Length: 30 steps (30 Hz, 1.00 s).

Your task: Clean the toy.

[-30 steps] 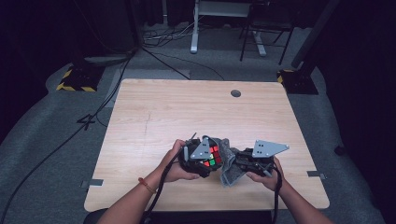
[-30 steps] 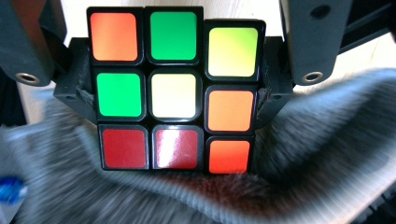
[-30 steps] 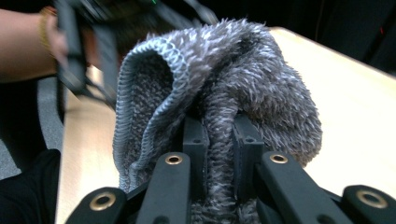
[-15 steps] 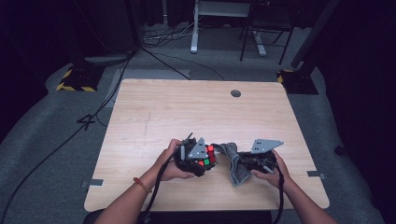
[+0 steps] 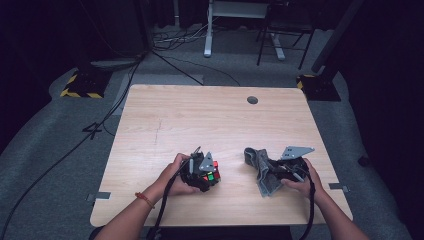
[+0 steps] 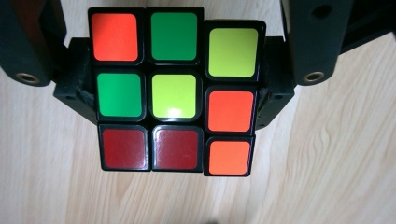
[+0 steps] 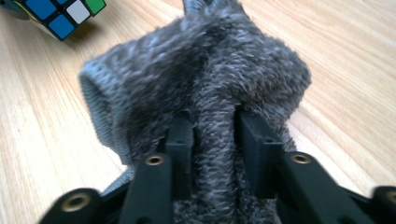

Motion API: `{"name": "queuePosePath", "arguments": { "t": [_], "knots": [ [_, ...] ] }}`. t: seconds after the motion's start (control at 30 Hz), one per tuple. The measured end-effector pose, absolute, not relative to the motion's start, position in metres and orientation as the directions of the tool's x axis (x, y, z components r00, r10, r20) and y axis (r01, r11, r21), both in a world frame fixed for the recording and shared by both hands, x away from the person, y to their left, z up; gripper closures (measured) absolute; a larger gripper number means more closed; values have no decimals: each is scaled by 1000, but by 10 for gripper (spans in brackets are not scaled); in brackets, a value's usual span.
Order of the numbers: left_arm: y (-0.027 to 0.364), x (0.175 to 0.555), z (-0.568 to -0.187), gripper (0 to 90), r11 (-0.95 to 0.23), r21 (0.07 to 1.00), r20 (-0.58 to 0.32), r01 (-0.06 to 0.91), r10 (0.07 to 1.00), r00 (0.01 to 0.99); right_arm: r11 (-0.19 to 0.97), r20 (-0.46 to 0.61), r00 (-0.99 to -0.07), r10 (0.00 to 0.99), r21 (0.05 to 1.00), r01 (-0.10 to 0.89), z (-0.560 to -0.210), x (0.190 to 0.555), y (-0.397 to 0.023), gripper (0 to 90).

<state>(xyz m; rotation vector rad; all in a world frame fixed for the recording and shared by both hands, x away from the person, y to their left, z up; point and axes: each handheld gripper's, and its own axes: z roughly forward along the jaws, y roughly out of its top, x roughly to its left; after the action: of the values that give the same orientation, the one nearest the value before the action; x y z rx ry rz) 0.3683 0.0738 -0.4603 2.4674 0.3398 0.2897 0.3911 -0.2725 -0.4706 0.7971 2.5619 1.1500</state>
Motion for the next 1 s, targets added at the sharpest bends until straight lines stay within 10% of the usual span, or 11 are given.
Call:
{"name": "queuePosePath", "arguments": {
  "t": [0.4, 1.0],
  "knots": [
    [84, 362, -462, 244, -754, 621, 84, 212, 334, 939, 501, 13, -792, 610, 768, 398, -459, 387, -286, 332],
    [121, 328, -466, 300, -735, 626, 51, 259, 371, 927, 476, -86, -767, 636, 826, 302, -421, 364, -291, 304]
  ]
}}
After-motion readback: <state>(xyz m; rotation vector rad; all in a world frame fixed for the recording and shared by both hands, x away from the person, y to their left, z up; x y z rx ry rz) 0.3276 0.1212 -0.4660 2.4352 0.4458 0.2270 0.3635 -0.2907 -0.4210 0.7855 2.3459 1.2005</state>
